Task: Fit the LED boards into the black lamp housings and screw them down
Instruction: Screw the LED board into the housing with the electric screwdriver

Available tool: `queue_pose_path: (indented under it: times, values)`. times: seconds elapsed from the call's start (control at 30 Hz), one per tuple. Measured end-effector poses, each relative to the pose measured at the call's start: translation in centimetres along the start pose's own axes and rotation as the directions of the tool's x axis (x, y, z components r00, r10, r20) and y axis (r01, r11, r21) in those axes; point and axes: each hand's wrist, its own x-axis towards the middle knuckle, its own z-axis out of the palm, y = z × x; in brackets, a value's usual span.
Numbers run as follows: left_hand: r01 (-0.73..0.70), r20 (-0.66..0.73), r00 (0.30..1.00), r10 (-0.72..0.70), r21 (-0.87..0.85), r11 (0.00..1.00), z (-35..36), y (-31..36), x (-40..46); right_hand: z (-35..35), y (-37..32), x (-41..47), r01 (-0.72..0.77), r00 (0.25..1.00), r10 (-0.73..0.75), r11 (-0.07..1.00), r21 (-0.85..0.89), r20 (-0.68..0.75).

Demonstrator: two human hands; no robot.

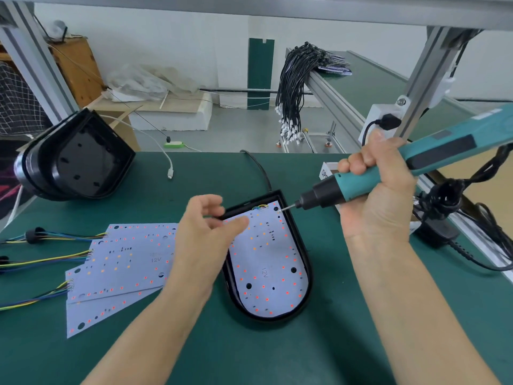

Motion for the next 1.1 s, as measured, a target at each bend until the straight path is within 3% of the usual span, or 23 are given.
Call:
queue_pose_path:
  times: [0.03, 0.1, 0.17, 0.3, 0.4, 0.47, 1.1]
  values:
    - [-0.019, -0.008, 1.000, 0.022, 0.253, 0.967, -0.6, -0.2, 0.3, -0.2, 0.0, 0.2, -0.004, 1.000, 0.004, 1.000, 0.000, 0.001]
    - [-0.018, 0.061, 0.998, -0.028, 0.649, 0.761, -1.2, -0.7, 0.5, -0.5, 0.2, 0.5, -0.004, 1.000, 0.004, 1.000, -0.009, 0.001]
    - [-0.011, 0.063, 0.996, -0.060, 0.779, 0.627, -0.8, -0.6, 0.6, -0.7, 0.3, 0.7, 0.001, 1.000, -0.001, 1.000, -0.026, 0.008]
    - [0.011, 0.035, 0.998, -0.052, 0.723, 0.691, 1.2, -0.5, 1.5, -1.3, 0.4, 1.2, 0.005, 1.000, -0.004, 0.998, -0.065, 0.012]
    - [0.059, 0.047, 0.994, -0.095, 0.499, 0.864, 2.4, -0.8, 2.3, -1.7, 0.6, 1.6, 0.001, 1.000, 0.000, 0.997, -0.082, 0.010]
    - [0.098, 0.075, 0.988, -0.135, 0.366, 0.925, 3.0, -1.1, 2.8, -2.0, 0.7, 2.0, 0.003, 1.000, -0.002, 0.994, -0.106, 0.009]
    - [0.070, 0.098, 0.989, -0.108, 0.330, 0.941, 3.3, -1.6, 3.3, -2.9, 3.6, 2.8, -0.003, 0.999, 0.016, 0.966, -0.260, 0.049]
